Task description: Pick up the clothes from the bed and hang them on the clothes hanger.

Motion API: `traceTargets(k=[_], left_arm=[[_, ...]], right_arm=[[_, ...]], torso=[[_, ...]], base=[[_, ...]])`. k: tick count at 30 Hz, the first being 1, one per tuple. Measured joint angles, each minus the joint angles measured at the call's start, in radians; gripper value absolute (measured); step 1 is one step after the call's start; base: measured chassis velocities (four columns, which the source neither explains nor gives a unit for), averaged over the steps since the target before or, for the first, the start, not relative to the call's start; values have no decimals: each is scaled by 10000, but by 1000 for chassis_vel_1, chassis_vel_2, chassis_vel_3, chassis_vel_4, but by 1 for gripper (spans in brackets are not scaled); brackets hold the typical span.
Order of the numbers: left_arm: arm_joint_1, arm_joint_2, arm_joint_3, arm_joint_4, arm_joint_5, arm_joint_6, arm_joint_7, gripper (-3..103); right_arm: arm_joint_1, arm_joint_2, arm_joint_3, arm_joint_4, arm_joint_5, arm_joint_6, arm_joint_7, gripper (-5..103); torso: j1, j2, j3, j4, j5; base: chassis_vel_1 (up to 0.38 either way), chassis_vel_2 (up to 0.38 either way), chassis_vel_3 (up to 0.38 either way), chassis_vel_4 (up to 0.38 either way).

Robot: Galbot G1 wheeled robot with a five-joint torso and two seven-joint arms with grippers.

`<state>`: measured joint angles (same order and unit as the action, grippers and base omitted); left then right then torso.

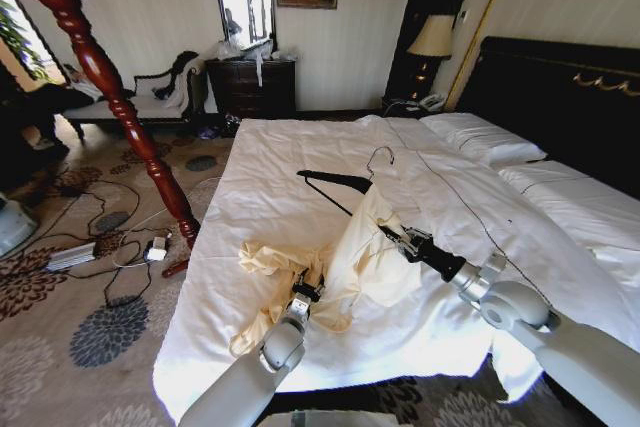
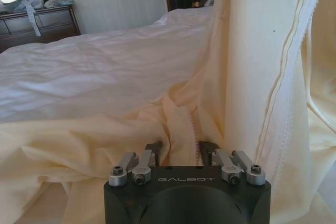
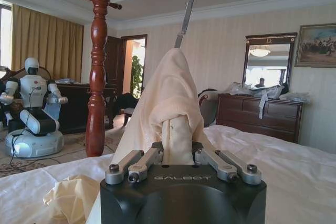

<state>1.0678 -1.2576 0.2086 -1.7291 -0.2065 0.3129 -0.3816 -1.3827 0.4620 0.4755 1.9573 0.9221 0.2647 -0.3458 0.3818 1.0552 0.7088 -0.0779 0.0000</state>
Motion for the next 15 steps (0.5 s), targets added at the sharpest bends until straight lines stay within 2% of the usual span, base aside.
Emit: traceTargets(k=[1, 3, 6, 9, 10, 12, 15], left_arm=[[-6, -6, -11, -3, -11, -17, 4, 42], [-25, -19, -45, -31, -51, -87, 25, 30], [-25, -19, -60, -59, -86, -105, 36, 25], [20, 56, -244, -336, -287, -187, 85, 9], [20, 56, -244, -336, -287, -187, 85, 9], [75, 217, -436, -591, -424, -258, 147, 2], [126, 411, -631, -891, -598, -337, 233, 0]], right_arm=[[3, 0, -1, 0, -1, 0, 1, 20], [7, -3, -1, 0, -1, -1, 2, 20], [7, -3, -1, 0, -1, -1, 3, 20], [-16, -4, 19, -4, -3, -1, 5, 20], [-16, -4, 19, -4, -3, -1, 5, 20], [-19, -2, 37, -36, -10, -1, 5, 20], [-12, 8, 37, -110, -15, 7, 4, 20]], torso=[[0, 0, 0, 0, 0], [0, 0, 0, 0, 0], [0, 0, 0, 0, 0], [0, 0, 0, 0, 0], [0, 0, 0, 0, 0], [0, 0, 0, 0, -1], [0, 0, 0, 0, -1]], base=[[0, 0, 0, 0], [0, 0, 0, 0], [0, 0, 0, 0], [0, 0, 0, 0], [0, 0, 0, 0], [0, 0, 0, 0], [0, 0, 0, 0]])
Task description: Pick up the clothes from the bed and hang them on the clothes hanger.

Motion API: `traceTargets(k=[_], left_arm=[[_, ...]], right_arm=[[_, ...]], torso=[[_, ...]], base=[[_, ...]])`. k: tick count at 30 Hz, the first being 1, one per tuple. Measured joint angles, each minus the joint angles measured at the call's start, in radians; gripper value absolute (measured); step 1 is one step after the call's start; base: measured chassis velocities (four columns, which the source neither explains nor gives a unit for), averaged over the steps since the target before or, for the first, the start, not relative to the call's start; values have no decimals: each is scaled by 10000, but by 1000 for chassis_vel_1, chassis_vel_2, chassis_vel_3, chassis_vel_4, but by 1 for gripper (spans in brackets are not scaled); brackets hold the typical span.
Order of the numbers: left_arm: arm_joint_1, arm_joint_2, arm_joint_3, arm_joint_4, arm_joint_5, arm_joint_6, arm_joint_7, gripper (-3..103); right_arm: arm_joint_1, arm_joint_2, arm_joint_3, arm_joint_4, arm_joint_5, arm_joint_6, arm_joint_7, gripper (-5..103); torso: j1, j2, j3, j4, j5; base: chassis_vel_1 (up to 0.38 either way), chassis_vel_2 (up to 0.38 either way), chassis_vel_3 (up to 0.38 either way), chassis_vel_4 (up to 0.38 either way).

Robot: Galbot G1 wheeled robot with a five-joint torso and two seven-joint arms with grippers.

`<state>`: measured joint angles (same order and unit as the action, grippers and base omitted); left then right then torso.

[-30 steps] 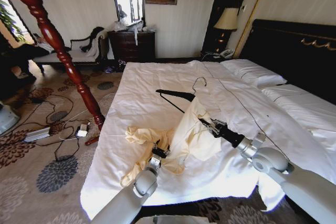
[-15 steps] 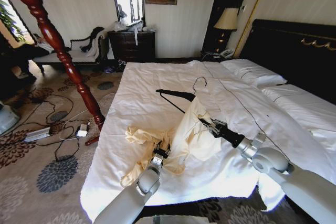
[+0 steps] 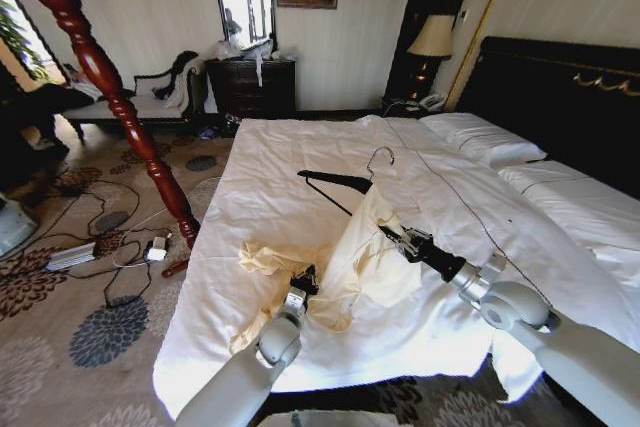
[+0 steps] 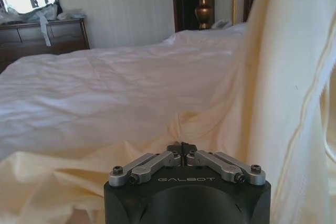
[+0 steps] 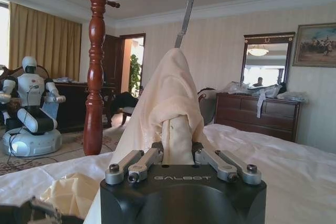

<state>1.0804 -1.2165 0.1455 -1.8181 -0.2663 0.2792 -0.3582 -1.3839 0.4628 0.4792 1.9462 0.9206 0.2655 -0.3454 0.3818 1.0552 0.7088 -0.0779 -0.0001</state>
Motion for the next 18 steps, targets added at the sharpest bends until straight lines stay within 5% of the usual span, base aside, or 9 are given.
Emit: traceTargets(k=[12, 18], left_arm=[[-256, 1423, -1417, -1500, -2512, -249, 322, 0], [-1044, 1804, -1898, -1617, -3645, -179, 257, 0]], right_arm=[[88, 16, -38, -192, 19, 61, -11, 20], [8, -107, -17, -22, 184, 213, -854, 20]], torso=[[1, 0, 0, 1, -1], [1, 0, 1, 1, -1]], base=[[0, 0, 0, 0], [0, 0, 0, 0]])
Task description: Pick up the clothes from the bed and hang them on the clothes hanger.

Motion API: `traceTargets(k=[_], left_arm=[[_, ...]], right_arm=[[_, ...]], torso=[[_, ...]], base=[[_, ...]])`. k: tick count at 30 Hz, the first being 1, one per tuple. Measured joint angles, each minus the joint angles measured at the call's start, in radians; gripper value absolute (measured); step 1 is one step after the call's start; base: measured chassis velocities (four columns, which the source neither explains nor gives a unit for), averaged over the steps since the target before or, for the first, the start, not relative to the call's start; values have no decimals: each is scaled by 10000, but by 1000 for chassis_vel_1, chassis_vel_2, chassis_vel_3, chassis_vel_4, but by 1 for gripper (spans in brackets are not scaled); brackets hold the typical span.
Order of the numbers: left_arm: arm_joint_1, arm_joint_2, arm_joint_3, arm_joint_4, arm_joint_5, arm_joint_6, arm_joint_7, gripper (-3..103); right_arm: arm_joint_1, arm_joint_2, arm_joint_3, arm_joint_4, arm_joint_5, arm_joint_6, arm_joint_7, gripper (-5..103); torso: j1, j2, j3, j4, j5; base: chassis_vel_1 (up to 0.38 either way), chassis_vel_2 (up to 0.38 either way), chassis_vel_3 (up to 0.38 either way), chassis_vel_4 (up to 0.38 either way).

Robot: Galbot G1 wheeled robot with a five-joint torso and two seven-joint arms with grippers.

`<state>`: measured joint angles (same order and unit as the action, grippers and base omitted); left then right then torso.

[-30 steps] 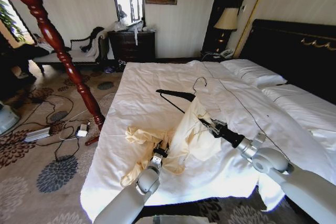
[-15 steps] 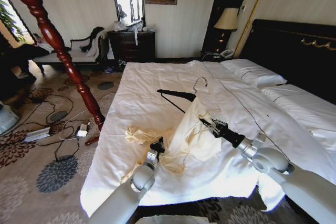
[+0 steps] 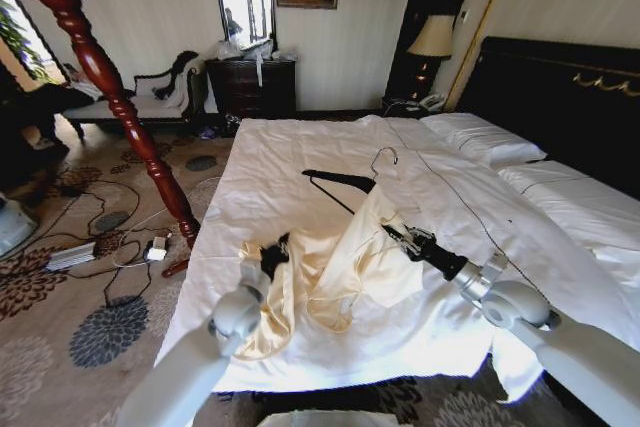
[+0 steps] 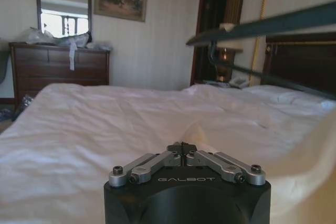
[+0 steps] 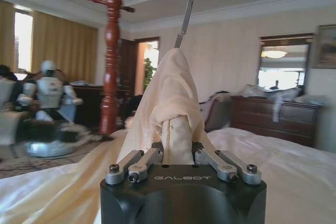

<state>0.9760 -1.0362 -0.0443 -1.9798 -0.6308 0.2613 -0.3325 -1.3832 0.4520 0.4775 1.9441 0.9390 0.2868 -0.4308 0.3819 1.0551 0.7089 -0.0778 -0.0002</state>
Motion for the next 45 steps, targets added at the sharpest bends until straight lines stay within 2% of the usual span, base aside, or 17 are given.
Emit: traceTargets(k=[3, 5, 7, 9, 15, 17, 24, 35, 41, 45], left_arm=[[-750, 213, -233, 105, -941, 144, -264, 0], [-890, 262, -266, 125, -1088, 161, -290, 0], [-1423, 483, -353, 230, -1557, 200, -357, 0], [-1802, 691, -418, 310, -1778, 203, -397, 0], [-2197, 1123, -579, 60, -2211, 231, -446, 0], [-2221, 1331, -701, -192, -2346, 248, -469, 0], [-1944, 1866, -978, -825, -2388, 215, -334, 0], [-1816, 1974, -1321, -1163, -2275, 70, -39, 0], [-1549, 1981, -1135, -1944, -2452, -106, 538, 0], [-898, 1959, -752, -2430, -2098, -178, 1049, 0]], right_arm=[[-148, -165, 32, 281, 113, 105, -1043, 20], [-156, -183, 32, 316, 121, 114, -1191, 20], [-162, -274, 32, 420, 108, 139, -1796, 20], [-180, -335, 30, 492, 53, 138, -1938, 20], [-301, -382, 30, 495, -307, 58, -1815, 20], [-344, -378, 31, 322, -613, -11, -1545, 20], [-301, -354, -41, -13, -866, -122, -1102, 20], [-300, -435, -92, -218, -1031, -167, -1031, 20], [-305, -387, -168, -115, -1063, -167, -1077, 20], [-319, -325, -194, -86, -1047, -152, -1057, 20]], torso=[[0, 0, 0, -1, -1], [0, 0, 0, -1, -1], [0, 0, 0, -1, -1], [0, 0, 0, -2, 0], [0, 0, 0, -1, 0], [0, 0, 0, -2, 1], [0, 0, -1, 0, 1], [1, 0, -1, -1, 2], [0, 0, -1, -1, 3], [0, 0, -1, -2, 3]], base=[[0, 0, 0, 0], [0, 0, 0, 0], [0, 0, 0, 0], [0, 0, 0, 0], [0, 0, 0, 0], [0, 0, 0, 0], [0, 0, 0, 0], [0, 0, 0, 0], [0, 0, 0, 0], [0, 0, 0, 0]])
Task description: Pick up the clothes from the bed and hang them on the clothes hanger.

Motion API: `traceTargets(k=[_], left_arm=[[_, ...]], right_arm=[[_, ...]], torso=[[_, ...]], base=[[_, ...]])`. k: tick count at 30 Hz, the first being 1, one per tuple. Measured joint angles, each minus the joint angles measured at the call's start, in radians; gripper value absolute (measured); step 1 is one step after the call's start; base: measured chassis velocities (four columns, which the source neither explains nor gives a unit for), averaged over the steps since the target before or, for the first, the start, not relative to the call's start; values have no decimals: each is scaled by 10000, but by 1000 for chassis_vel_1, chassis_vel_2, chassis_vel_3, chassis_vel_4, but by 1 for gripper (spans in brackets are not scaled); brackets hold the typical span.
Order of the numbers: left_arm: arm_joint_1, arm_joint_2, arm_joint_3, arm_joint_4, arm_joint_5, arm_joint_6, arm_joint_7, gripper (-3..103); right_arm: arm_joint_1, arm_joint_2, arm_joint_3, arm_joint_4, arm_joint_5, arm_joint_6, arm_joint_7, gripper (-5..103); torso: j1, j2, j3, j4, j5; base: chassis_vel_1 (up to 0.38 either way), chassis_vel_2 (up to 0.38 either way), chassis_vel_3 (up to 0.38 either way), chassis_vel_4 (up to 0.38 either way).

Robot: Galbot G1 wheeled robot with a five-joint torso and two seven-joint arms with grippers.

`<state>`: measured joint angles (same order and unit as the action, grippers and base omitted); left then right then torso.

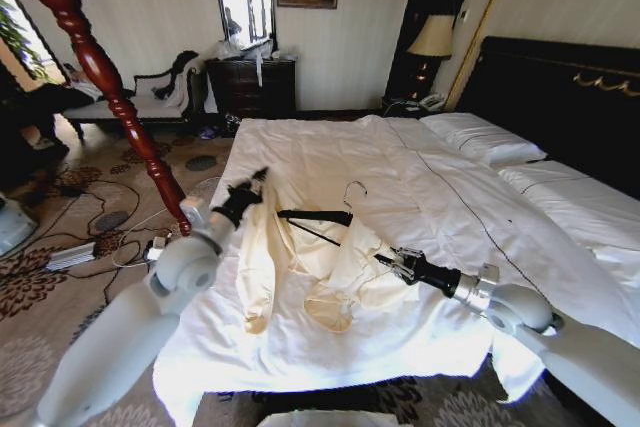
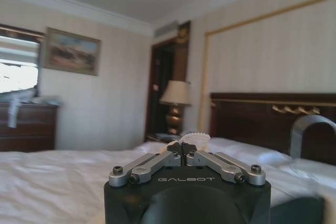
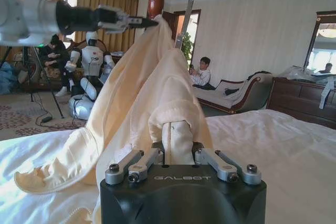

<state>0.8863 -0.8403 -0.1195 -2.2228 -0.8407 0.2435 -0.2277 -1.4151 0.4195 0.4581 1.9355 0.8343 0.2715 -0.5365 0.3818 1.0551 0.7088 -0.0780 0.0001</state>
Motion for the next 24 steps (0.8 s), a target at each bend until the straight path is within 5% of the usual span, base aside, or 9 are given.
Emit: traceTargets(k=[14, 24], left_arm=[[1743, 7, 343, -403, 1453, -82, 348, -3], [2282, -92, -276, -550, 2057, 220, -749, 33]], right_arm=[[403, -20, 343, 322, 1342, 133, 286, 20], [397, -82, 524, 1036, 1839, 180, 319, 20]], torso=[[0, 0, 0, 1, -2], [0, 0, 0, 1, -3]], base=[[0, 0, 0, 0], [0, 0, 0, 0]])
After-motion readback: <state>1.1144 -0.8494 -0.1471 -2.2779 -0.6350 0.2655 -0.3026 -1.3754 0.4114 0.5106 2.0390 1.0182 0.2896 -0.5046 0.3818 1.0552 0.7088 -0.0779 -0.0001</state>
